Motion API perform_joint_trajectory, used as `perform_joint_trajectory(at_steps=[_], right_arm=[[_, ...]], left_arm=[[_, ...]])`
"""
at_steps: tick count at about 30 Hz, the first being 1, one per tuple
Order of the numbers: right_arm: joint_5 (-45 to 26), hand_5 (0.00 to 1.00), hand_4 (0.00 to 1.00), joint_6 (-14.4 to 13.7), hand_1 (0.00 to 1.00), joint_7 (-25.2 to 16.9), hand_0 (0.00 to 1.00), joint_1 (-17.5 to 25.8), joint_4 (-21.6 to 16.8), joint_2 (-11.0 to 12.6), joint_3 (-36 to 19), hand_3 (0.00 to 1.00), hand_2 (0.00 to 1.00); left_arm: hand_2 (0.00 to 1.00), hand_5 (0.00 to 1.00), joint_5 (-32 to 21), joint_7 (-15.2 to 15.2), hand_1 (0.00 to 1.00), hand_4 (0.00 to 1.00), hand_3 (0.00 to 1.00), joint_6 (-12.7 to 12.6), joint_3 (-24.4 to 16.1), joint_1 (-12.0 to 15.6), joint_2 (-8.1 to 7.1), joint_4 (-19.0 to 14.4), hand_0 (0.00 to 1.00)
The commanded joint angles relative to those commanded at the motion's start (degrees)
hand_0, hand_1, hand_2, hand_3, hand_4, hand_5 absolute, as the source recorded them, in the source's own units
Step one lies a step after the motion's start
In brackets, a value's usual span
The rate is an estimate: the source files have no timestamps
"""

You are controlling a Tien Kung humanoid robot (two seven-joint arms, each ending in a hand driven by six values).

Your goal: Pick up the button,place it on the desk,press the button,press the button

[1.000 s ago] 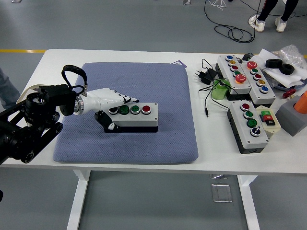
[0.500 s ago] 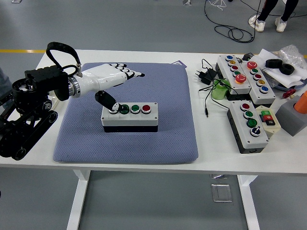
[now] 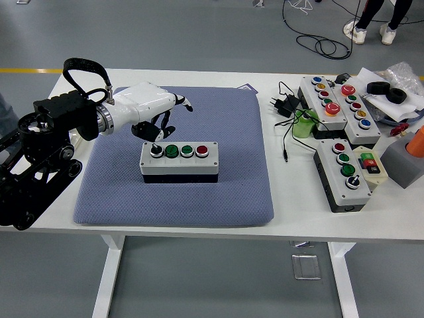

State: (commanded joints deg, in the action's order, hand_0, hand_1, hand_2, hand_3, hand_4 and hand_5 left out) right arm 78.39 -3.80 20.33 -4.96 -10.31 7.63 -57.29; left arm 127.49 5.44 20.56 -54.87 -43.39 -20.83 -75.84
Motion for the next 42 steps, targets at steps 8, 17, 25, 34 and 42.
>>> perform_joint_trajectory(at_steps=[8, 17, 25, 34, 42], right_arm=[[0.1, 0.233, 0.311, 0.0, 0.463, -0.1, 0.643, -0.1, 0.0, 0.0, 0.0, 0.565, 0.615], [-0.1, 0.233, 0.311, 0.0, 0.462, 0.0, 0.643, -0.2, 0.0, 0.1, 0.1, 0.565, 0.615], [-0.1, 0.233, 0.311, 0.0, 0.462, -0.1, 0.642, -0.1, 0.0, 0.1, 0.1, 0.565, 0.615], [-0.2, 0.233, 0.310, 0.0, 0.462, -0.1, 0.642, -0.1, 0.0, 0.1, 0.2, 0.565, 0.615], [-0.2, 0.232, 0.309, 0.0, 0.462, -0.1, 0.644, -0.2, 0.0, 0.1, 0.2, 0.565, 0.615]], left_arm=[[0.002, 0.002, -0.7, -1.1, 0.002, 0.172, 0.804, 4.2, 1.4, 0.0, -0.96, -1.6, 0.013], [0.002, 0.002, -1.8, -1.6, 0.002, 0.150, 0.808, 5.0, 4.5, 0.3, -3.01, -2.7, 0.020], [0.002, 0.002, -1.8, -1.8, 0.002, 0.148, 0.808, 5.4, 6.0, 0.2, -3.33, -2.4, 0.021], [0.002, 0.002, -1.6, -2.0, 0.002, 0.150, 0.810, 5.7, 7.5, 0.4, -2.64, -2.0, 0.022], [0.002, 0.002, -1.5, -1.9, 0.002, 0.192, 0.813, 5.6, 7.8, 0.0, -2.15, -1.6, 0.026]])
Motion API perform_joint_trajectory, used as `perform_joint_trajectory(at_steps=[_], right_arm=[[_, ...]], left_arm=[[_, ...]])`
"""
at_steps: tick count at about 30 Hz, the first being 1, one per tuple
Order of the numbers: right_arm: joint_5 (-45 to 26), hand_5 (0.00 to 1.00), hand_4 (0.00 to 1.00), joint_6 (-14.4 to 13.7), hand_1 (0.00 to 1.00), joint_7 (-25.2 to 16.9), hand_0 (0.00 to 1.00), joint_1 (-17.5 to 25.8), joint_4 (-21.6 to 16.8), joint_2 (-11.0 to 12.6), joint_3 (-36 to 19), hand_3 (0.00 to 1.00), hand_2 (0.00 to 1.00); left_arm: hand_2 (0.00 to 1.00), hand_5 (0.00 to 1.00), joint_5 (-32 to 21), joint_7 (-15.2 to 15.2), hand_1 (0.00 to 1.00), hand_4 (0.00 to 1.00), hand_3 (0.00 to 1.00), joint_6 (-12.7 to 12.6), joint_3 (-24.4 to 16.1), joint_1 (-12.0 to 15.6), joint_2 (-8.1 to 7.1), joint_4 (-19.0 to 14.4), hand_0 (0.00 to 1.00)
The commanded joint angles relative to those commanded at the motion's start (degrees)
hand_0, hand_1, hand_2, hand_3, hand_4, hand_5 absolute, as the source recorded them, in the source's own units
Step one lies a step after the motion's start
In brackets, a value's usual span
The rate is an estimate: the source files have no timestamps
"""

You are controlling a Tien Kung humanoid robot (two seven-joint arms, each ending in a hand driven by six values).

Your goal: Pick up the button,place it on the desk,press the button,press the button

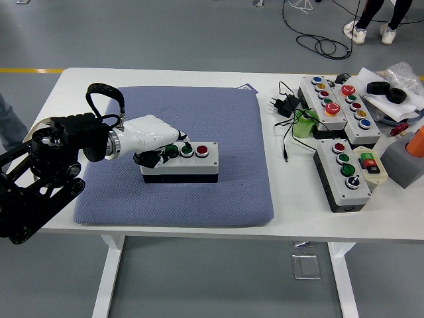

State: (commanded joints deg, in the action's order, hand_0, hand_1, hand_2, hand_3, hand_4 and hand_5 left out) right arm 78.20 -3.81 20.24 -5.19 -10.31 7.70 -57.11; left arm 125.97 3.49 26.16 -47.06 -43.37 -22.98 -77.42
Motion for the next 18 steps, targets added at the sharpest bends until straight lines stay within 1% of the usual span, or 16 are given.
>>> perform_joint_trajectory(at_steps=[7, 18], right_arm=[[0.0, 0.232, 0.309, 0.0, 0.462, 0.0, 0.643, 0.0, 0.0, 0.0, 0.0, 0.565, 0.615], [-0.1, 0.232, 0.309, -0.1, 0.462, 0.0, 0.643, 0.0, 0.0, -0.1, 0.0, 0.565, 0.615]], left_arm=[[0.002, 0.002, 1.0, 0.0, 0.002, 0.207, 0.824, 0.3, 0.8, -0.3, 0.70, 1.2, 0.026], [0.002, 0.002, 1.8, -0.1, 0.002, 0.217, 0.821, 1.5, 2.7, -0.6, 0.98, 2.9, 0.028]])
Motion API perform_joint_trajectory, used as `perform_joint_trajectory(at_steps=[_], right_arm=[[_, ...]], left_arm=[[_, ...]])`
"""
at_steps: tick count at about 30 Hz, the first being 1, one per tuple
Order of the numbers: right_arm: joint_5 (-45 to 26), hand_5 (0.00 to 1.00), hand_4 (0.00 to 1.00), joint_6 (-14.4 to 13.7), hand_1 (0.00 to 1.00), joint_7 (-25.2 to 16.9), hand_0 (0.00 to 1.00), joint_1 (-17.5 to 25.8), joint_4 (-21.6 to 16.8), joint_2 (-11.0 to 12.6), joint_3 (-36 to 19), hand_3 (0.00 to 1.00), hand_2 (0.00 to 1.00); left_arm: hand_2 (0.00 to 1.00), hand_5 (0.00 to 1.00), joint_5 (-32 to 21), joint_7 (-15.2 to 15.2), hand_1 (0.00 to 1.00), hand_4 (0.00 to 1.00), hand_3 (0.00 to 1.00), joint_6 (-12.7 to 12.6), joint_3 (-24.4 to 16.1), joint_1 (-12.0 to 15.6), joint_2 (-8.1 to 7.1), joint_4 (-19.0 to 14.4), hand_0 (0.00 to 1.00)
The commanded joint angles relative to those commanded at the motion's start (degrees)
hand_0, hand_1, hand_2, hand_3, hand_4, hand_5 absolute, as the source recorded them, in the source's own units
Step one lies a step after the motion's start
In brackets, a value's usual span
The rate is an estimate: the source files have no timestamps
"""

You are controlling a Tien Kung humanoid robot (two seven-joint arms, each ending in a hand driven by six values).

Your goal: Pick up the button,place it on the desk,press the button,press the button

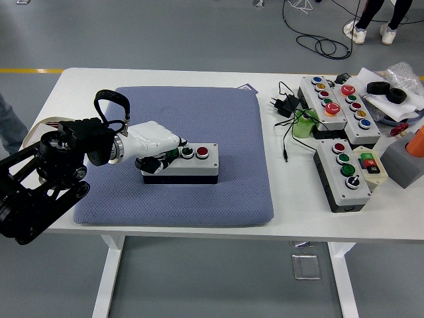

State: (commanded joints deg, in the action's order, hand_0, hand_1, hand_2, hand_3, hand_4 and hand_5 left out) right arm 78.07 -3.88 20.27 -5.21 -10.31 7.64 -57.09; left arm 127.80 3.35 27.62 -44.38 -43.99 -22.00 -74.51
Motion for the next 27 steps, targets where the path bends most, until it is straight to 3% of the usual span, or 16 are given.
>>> perform_joint_trajectory(at_steps=[12, 27], right_arm=[[-0.2, 0.232, 0.309, 0.0, 0.462, 0.1, 0.642, 0.4, 0.0, 0.0, 0.1, 0.565, 0.615], [-0.2, 0.232, 0.310, 0.0, 0.461, 0.1, 0.643, 0.2, 0.0, 0.0, 0.2, 0.565, 0.614]], left_arm=[[0.002, 0.002, -0.2, 0.3, 0.002, 0.227, 0.839, -3.1, -2.5, -0.3, 0.07, -3.4, 0.031], [0.002, 0.002, 2.2, 0.5, 0.002, 0.234, 0.846, -2.3, 0.8, -2.7, 2.74, 1.1, 0.033]])
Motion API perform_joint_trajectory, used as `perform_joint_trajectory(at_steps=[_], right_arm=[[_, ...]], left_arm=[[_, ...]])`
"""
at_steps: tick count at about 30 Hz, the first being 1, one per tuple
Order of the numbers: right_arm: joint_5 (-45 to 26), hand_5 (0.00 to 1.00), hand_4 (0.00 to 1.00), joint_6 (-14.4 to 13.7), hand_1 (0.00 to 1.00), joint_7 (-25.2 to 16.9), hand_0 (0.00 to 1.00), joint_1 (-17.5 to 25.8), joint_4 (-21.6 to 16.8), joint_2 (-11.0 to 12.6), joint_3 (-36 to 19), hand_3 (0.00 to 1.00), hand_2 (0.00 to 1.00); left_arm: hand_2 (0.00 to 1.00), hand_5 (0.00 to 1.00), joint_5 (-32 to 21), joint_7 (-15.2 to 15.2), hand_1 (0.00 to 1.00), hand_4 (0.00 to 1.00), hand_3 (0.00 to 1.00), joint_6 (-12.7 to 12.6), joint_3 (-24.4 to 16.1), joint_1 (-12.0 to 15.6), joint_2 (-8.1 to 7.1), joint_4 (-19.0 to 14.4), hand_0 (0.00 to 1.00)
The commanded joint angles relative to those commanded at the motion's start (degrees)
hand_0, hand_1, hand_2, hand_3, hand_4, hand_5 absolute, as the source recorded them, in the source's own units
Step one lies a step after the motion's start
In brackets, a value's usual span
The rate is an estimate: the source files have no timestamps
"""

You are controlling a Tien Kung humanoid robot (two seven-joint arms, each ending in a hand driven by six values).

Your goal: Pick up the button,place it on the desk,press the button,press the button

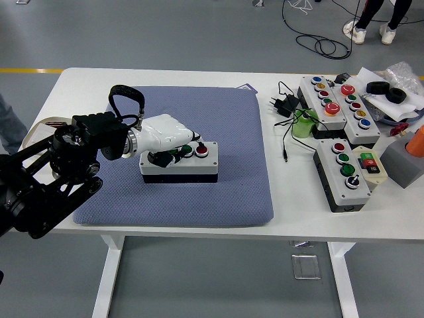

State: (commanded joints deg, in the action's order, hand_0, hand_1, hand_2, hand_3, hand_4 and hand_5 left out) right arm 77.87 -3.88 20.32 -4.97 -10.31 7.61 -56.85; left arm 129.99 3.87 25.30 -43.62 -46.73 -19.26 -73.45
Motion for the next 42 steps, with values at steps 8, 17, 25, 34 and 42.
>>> perform_joint_trajectory(at_steps=[8, 17, 25, 34, 42], right_arm=[[0.2, 0.231, 0.310, 0.1, 0.461, 0.0, 0.642, -0.1, 0.0, 0.0, -0.1, 0.565, 0.614], [0.0, 0.230, 0.310, 0.1, 0.461, 0.0, 0.643, -0.2, 0.0, 0.0, 0.0, 0.565, 0.614], [-0.1, 0.228, 0.311, 0.0, 0.461, -0.1, 0.642, -0.2, 0.0, 0.1, 0.0, 0.566, 0.614], [0.2, 0.230, 0.312, 0.0, 0.460, -0.1, 0.643, -0.1, 0.0, 0.0, -0.4, 0.565, 0.614], [-0.2, 0.231, 0.311, 0.0, 0.460, -0.1, 0.642, 0.0, 0.0, 0.0, -0.2, 0.565, 0.614]], left_arm=[[0.002, 0.002, -0.1, -0.2, 0.002, 0.245, 0.845, 1.1, 2.8, -0.5, -0.15, 0.2, 0.033], [0.002, 0.002, 0.0, -0.4, 0.002, 0.243, 0.847, 1.6, 3.9, -0.7, -0.27, 0.4, 0.034], [0.002, 0.002, -3.0, 0.7, 0.002, 0.238, 0.850, -3.5, -2.5, 1.0, -0.46, -1.9, 0.034], [0.230, 0.998, -18.9, 1.6, 0.193, 0.852, 0.926, -22.4, -12.5, 3.7, 0.22, -0.5, 0.085], [0.905, 0.998, -37.6, 3.9, 0.783, 0.798, 0.998, -35.5, -12.5, 5.1, 0.22, 4.5, 0.702]])
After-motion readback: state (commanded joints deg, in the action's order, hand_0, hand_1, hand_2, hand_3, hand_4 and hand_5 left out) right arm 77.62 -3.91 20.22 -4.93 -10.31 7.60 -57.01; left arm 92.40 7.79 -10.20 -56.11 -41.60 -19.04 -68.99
